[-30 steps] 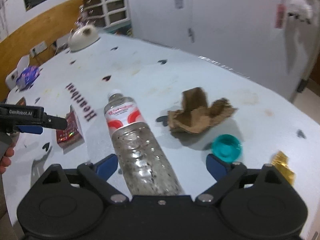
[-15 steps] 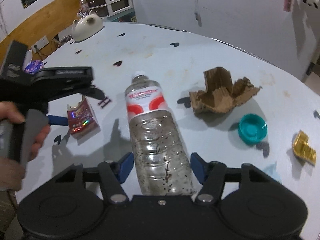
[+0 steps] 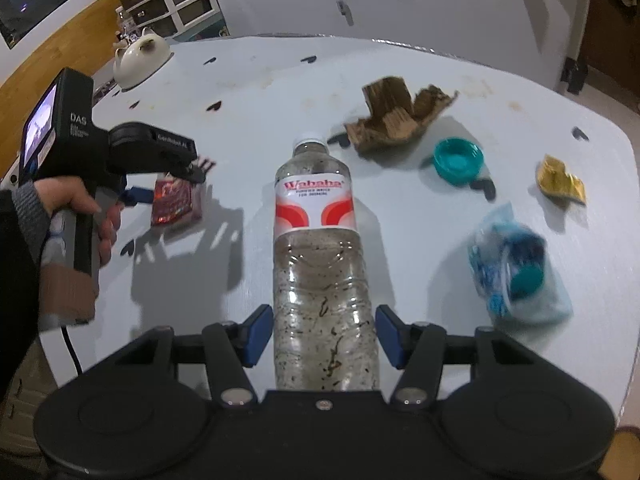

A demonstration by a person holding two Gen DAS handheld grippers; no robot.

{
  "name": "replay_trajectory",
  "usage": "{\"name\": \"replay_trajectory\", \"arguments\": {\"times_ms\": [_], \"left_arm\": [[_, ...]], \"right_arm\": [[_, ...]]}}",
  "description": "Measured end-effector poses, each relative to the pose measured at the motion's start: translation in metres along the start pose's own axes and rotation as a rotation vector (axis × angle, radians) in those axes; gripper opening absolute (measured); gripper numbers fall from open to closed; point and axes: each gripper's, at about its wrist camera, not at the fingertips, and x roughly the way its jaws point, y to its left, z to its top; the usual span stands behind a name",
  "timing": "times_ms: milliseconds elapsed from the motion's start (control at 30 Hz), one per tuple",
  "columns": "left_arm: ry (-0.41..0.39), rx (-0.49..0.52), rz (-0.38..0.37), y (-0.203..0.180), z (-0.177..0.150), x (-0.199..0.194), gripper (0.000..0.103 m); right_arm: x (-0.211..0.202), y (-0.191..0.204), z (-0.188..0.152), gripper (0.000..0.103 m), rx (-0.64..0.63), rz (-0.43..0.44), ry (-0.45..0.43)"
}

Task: Collect trash
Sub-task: 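Grasp the red cigarette pack with the left tool while the right tool grasps the Wahaha bottle, then carry the cigarette pack and water bottle in both tools over the trash bin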

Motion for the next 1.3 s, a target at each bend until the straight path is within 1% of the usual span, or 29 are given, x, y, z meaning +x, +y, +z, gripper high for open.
{"name": "replay_trajectory", "arguments": {"times_ms": [100,200,267,400,467,567,633,733,767,900,933,967,1000,1067,1133,1233,1300], "left_arm": [[0.022,0.08,-0.055,-0.006,-0.01,-0.004,0.054],[0.04,0.196,-0.105,-0.015,-0.027,-0.009,0.054],[0.052,0.292,-0.138,-0.022,-0.041,-0.015,0.054],[0.083,0.42,-0.194,-0.028,-0.067,-0.027,0.054],[0.098,0.485,-0.214,-0.029,-0.079,-0.034,0.054],[0.113,0.546,-0.227,-0.028,-0.091,-0.042,0.054],[0.116,0.579,-0.227,-0.027,-0.099,-0.047,0.054],[0.121,0.6,-0.226,-0.024,-0.107,-0.052,0.055],[0.127,0.594,-0.225,-0.023,-0.108,-0.053,0.057],[0.138,0.575,-0.205,-0.018,-0.112,-0.055,0.058],[0.14,0.571,-0.197,-0.017,-0.112,-0.055,0.058],[0.143,0.567,-0.189,-0.017,-0.111,-0.056,0.059],[0.147,0.564,-0.177,-0.017,-0.112,-0.056,0.061],[0.157,0.559,-0.158,-0.017,-0.114,-0.056,0.068],[0.165,0.555,-0.145,-0.017,-0.116,-0.056,0.069],[0.165,0.542,-0.143,-0.015,-0.118,-0.058,0.068],[0.156,0.524,-0.131,-0.013,-0.119,-0.059,0.059]], "right_arm": [[-0.006,-0.002,-0.01,0.057,0.014,0.004,0.023],[-0.013,-0.003,-0.018,0.057,0.034,0.017,0.04],[-0.016,-0.003,-0.024,0.057,0.042,0.031,0.053],[-0.021,0.0,-0.03,0.058,0.038,0.055,0.065],[-0.021,0.002,-0.028,0.066,0.03,0.055,0.061],[-0.015,0.003,-0.02,0.071,0.018,0.031,0.05],[-0.01,0.004,-0.014,0.072,0.014,0.017,0.051],[-0.001,0.007,-0.006,0.073,0.007,0.009,0.059],[0.003,0.009,-0.005,0.073,0.002,0.009,0.064],[0.016,0.016,-0.008,0.072,-0.007,-0.005,0.1],[0.019,0.016,-0.01,0.071,-0.006,-0.012,0.111],[0.02,0.016,-0.013,0.063,0.001,-0.008,0.12],[0.021,0.015,-0.015,0.063,0.011,-0.006,0.125],[0.018,0.013,-0.018,0.062,0.021,-0.005,0.121],[0.015,0.013,-0.021,0.062,0.02,-0.008,0.118],[0.011,0.012,-0.024,0.061,0.022,-0.016,0.108],[0.009,0.011,-0.026,0.061,0.024,-0.021,0.101]]}}
